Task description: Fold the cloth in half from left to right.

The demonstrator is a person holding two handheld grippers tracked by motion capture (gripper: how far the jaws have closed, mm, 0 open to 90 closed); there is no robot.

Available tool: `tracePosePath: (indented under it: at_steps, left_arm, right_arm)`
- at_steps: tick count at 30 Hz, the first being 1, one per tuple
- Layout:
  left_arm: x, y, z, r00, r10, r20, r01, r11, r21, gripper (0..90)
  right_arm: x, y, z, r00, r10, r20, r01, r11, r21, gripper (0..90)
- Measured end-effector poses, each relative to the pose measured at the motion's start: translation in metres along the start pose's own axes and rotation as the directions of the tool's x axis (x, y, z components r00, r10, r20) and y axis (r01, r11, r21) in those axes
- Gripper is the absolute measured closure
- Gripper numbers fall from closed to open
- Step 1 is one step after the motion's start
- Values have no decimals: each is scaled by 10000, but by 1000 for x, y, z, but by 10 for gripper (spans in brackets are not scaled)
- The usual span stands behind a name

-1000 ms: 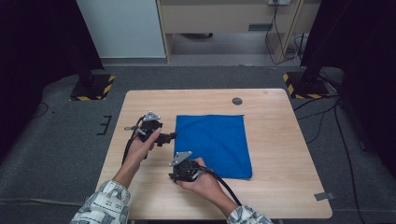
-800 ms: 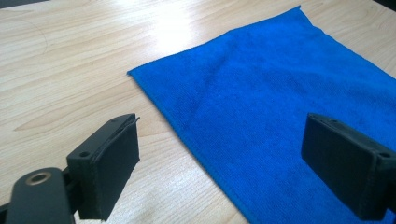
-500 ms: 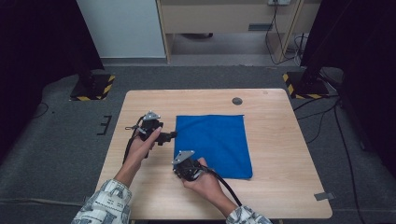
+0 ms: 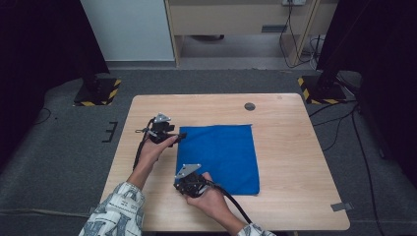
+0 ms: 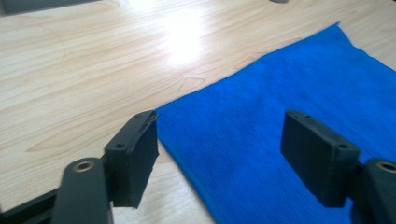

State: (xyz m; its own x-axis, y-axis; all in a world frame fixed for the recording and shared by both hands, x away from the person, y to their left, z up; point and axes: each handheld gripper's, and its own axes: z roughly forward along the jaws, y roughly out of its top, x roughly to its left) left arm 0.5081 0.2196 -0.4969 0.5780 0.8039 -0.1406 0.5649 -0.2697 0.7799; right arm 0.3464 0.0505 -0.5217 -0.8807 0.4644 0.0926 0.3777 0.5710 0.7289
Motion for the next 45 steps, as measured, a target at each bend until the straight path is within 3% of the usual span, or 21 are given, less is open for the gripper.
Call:
tracePosePath:
  at_steps: [6, 9, 14, 21, 24, 29, 34, 40, 45]
  left_arm:
    - [9, -1, 13, 9991, 153, -389, -136, 9989, 450, 365]
    - [14, -4, 17, 9988, -43, -489, 62, 9993, 377, 413]
    - [21, -9, 27, 9953, 303, -916, -273, 9991, 334, 435]
    - [34, -16, 34, 9925, -109, -1216, 124, 9999, 117, 452]
    - [34, -14, 36, 9903, 74, -1385, -15, 9991, 426, 448]
    - [26, -10, 39, 9900, 576, -1289, -474, 9956, 814, 491]
    - [21, -8, 41, 9921, 604, -1098, -506, 9946, 902, 662]
    - [22, -6, 42, 9960, 56, -887, 25, 9958, 917, 865]
    - [18, -1, 41, 9955, -85, -944, 161, 9967, 801, 877]
  right_arm:
    - [4, -2, -2, 10000, 87, -18, -87, 9999, -87, 878]
    - [6, -1, -2, 9998, 185, -90, -187, 9996, -200, 879]
    - [11, 0, 3, 9996, 196, -185, -201, 9994, -277, 877]
    - [17, 1, 7, 9996, 151, -234, -157, 9995, -272, 877]
    - [16, 2, 5, 9996, 186, -209, -192, 9993, -315, 876]
    - [16, 2, 4, 9994, 257, -239, -265, 9991, -333, 876]
    - [17, 2, 5, 9993, 285, -227, -293, 9989, -375, 875]
    - [16, 2, 1, 9991, 386, -202, -395, 9981, -475, 876]
    - [14, 2, -6, 9989, 474, -50, -476, 9970, -609, 876]
